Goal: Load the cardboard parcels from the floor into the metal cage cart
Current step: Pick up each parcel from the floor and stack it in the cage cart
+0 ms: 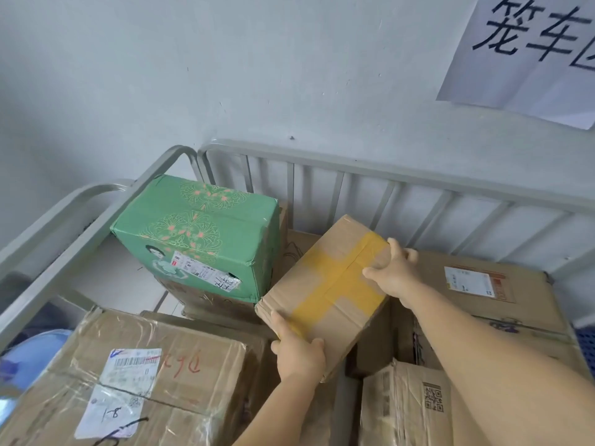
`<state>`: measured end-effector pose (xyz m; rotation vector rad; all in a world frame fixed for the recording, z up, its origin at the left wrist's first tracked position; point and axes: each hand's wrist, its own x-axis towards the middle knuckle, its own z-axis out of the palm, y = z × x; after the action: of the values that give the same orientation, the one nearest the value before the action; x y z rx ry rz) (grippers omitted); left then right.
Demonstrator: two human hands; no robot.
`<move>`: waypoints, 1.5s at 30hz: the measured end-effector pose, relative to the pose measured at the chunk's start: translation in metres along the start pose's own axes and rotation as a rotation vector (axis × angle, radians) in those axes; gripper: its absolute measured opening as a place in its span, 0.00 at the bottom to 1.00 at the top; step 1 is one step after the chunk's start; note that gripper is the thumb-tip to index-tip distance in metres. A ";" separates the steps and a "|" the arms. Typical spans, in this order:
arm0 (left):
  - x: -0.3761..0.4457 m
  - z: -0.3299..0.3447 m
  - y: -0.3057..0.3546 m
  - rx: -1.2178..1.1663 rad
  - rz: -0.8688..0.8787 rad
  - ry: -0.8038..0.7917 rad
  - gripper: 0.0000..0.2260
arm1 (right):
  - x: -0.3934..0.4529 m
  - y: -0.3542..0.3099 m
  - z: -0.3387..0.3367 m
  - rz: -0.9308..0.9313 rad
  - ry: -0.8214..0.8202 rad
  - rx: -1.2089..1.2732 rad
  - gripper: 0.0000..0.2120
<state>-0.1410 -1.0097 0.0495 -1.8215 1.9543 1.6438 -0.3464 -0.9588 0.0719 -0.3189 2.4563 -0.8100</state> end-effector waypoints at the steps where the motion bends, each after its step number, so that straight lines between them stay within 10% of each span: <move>1: 0.005 0.004 -0.001 -0.004 -0.019 0.011 0.41 | 0.006 0.000 0.006 -0.003 -0.011 -0.010 0.43; 20: 0.058 0.047 -0.013 0.012 -0.185 0.012 0.41 | 0.028 0.021 0.112 -0.067 -0.187 -0.113 0.49; 29: 0.066 0.030 -0.032 0.783 0.216 -0.079 0.38 | -0.001 0.040 0.123 0.112 -0.270 -0.022 0.54; 45: 0.124 0.021 -0.012 0.931 0.417 0.003 0.32 | 0.047 0.016 0.125 -0.037 -0.269 -0.062 0.44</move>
<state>-0.1850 -1.0828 -0.0434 -1.0951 2.5580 0.5131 -0.3172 -1.0233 -0.0420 -0.4660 2.2314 -0.6595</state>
